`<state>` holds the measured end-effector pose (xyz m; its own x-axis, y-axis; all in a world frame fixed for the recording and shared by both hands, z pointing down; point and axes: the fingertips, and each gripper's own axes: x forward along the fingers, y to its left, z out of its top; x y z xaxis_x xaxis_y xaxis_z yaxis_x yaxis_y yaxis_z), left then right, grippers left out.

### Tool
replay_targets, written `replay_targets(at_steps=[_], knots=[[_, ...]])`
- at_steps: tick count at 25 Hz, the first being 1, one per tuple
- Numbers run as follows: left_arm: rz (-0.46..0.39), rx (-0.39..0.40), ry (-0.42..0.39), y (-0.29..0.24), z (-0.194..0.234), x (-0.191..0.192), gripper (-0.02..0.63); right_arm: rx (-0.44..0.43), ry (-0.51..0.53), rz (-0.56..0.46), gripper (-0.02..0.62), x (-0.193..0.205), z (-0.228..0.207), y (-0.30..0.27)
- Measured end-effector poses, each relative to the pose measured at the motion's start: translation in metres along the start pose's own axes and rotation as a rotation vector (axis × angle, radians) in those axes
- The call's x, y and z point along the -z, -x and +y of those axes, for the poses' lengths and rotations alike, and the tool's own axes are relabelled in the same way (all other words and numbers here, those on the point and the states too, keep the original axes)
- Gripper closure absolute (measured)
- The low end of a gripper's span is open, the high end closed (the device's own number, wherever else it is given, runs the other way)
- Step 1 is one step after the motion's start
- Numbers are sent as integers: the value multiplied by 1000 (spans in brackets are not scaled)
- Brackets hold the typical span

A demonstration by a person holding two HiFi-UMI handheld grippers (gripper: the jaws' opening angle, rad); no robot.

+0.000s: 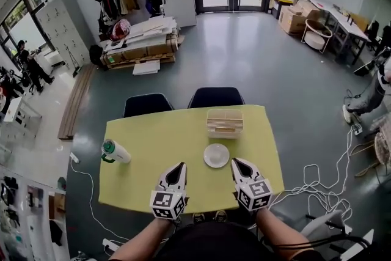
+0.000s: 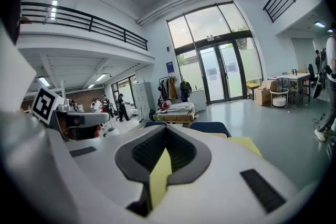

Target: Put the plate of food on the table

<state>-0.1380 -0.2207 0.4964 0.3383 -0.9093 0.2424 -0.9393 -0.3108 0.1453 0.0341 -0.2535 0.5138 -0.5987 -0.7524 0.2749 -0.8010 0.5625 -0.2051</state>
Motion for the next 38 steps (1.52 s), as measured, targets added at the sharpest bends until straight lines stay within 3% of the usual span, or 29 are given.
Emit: replay_targets(at_steps=[19, 38], knots=[[-52, 88, -43, -2, -18, -21, 598, 34, 51, -18, 584, -11, 4, 15], [-50, 75, -46, 5, -10, -21, 598, 51, 32, -17, 584, -8, 7, 19]])
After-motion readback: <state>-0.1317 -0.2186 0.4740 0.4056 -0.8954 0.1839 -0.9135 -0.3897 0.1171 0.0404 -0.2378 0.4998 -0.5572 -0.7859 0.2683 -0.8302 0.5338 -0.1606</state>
